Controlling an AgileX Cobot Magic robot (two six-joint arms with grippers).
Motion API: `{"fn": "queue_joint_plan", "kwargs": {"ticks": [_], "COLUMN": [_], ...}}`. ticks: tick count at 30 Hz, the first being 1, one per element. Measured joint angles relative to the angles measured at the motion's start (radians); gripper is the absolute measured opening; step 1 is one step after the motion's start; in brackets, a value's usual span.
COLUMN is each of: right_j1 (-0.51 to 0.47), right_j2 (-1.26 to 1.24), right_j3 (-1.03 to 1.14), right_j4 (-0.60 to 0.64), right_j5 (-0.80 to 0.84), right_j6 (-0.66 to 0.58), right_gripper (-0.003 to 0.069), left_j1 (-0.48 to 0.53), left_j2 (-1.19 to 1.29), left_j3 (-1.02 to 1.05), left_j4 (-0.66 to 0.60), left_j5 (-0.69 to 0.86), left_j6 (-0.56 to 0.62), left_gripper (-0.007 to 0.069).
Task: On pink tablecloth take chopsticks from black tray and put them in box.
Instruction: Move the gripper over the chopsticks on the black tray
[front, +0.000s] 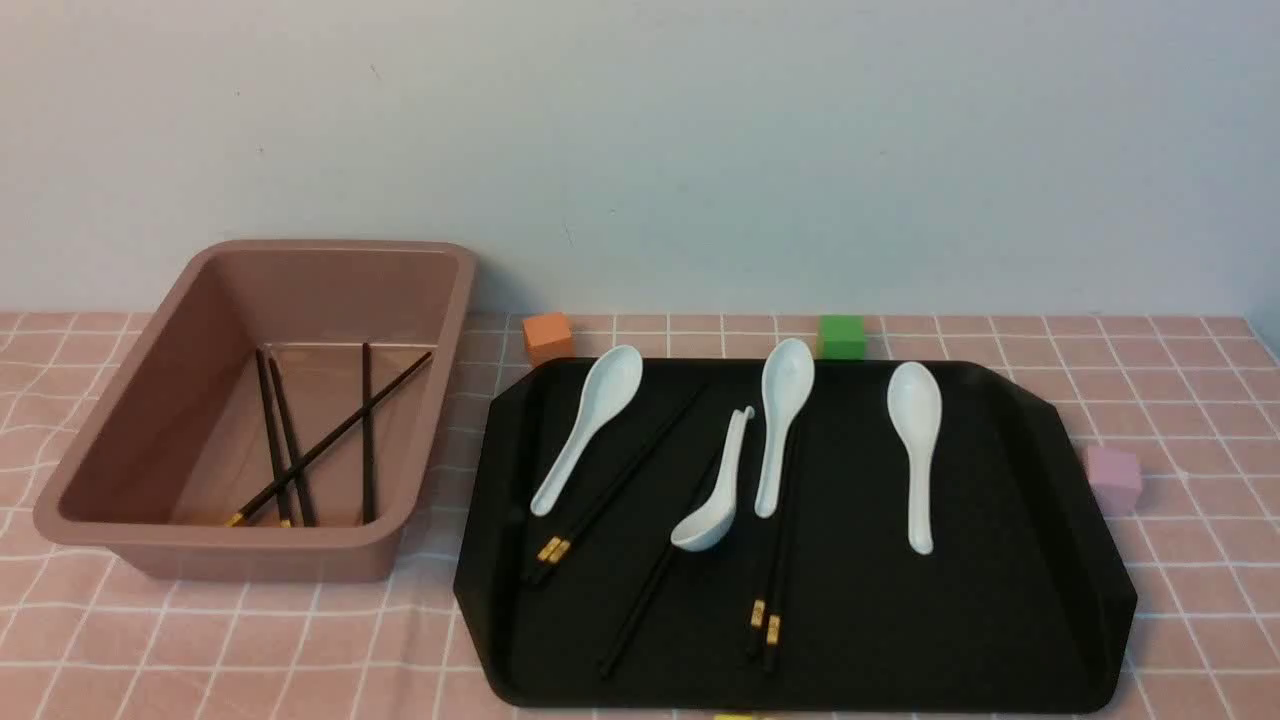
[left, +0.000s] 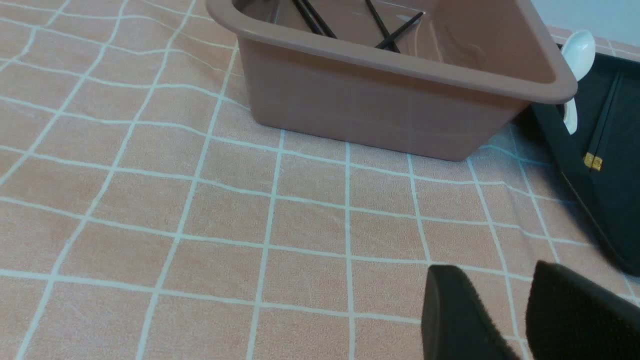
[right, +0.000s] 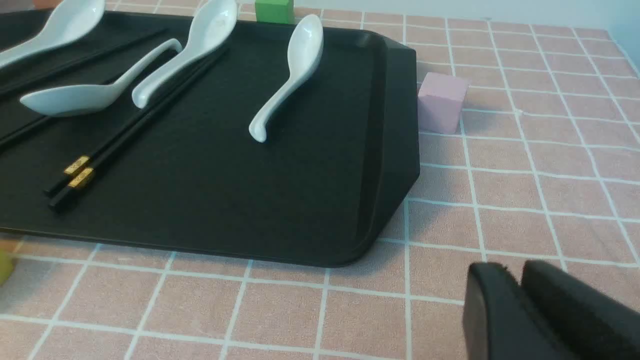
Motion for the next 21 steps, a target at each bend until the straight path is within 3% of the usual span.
{"fn": "queue_joint_plan", "kwargs": {"ticks": [21], "right_j1": [0.0], "right_j2": [0.0], "right_j3": [0.0], "right_j4": [0.0], "right_j5": [0.0], "right_j6": [0.0], "right_gripper": [0.0133], "left_j1": [0.0], "left_j2": [0.0], "left_j3": [0.0], "left_j4": [0.0], "left_j5": [0.0], "left_j6": [0.0], "left_gripper": [0.0239]}}
